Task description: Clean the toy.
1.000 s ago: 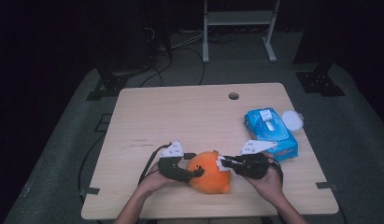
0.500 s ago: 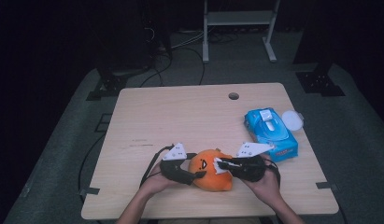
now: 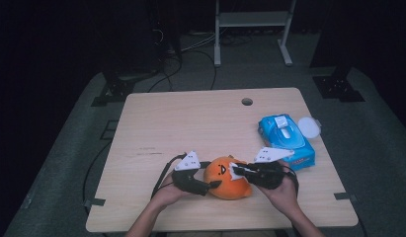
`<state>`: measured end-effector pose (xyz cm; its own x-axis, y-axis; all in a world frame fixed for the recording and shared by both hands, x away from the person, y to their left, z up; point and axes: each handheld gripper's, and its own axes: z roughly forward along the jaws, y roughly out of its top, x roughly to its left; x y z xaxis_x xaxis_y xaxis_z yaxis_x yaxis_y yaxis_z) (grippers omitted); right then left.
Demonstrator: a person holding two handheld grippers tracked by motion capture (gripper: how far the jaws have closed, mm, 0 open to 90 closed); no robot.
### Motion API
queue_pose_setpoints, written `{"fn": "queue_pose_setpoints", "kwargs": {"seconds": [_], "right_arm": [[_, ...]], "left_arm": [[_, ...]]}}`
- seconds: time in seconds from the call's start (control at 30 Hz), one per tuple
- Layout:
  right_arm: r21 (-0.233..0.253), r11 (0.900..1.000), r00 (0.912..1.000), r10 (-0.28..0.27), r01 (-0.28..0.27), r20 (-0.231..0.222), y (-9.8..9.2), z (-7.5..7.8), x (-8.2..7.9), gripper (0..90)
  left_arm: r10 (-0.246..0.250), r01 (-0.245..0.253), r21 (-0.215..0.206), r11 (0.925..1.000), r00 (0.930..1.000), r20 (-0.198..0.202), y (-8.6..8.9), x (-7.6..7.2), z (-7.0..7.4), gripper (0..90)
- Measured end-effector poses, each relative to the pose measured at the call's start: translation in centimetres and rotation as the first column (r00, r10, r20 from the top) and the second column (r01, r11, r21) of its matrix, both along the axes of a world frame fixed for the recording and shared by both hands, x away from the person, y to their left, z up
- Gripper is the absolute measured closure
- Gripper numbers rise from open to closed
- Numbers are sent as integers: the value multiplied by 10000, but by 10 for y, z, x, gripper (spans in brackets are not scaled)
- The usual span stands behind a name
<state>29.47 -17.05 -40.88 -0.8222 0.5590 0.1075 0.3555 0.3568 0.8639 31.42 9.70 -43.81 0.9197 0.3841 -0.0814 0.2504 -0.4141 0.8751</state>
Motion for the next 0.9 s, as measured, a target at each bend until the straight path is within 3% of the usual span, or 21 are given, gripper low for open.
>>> {"fn": "queue_pose_setpoints", "kwargs": {"seconds": [0.07,0.13,0.17,0.27,0.33,0.4,0.47,0.53,0.57,0.67,0.73,0.9], "right_arm": [[-75,9999,9998,115,-114,141,4,2,-3,808],[-322,9994,9994,141,-131,318,7,3,-4,808],[-234,9997,9997,61,-56,221,2,1,0,808],[-282,9994,9997,-180,184,149,-4,-2,5,808],[-207,9994,9996,-277,279,68,-8,-2,5,809],[-183,9995,9997,-253,254,64,-6,-1,3,809],[-74,9995,9987,305,-303,414,6,6,-6,807],[-60,9989,9980,464,-462,438,8,7,-8,808],[-262,9983,9969,528,-513,591,12,9,-10,808],[-405,9989,9979,256,-232,593,5,5,-4,809],[-363,9992,9983,168,-148,563,3,4,-2,809],[-250,9997,9985,30,-16,553,2,5,-4,809]], "left_arm": [[-15,15,22,10000,10000,36,0,0,0,248],[94,-94,-48,9999,9999,-58,2,2,0,183],[198,-202,-140,9997,9994,-284,3,3,-1,124],[54,-76,-273,9996,9967,-814,5,6,-4,133],[-61,43,-260,9997,9975,-705,4,5,-4,232],[-20,0,-287,9996,9977,-673,2,4,0,246],[-71,58,-291,9996,9990,-438,-4,0,4,268],[-120,113,-215,9997,9995,-295,-5,-2,5,267],[-153,148,-186,9997,9995,-278,-5,-2,4,243],[6,-25,-299,9996,9979,-644,-1,4,-2,125],[-44,20,-348,9994,9975,-702,-1,4,-3,174],[-118,111,-196,9997,9993,-361,-8,0,1,254]]}}
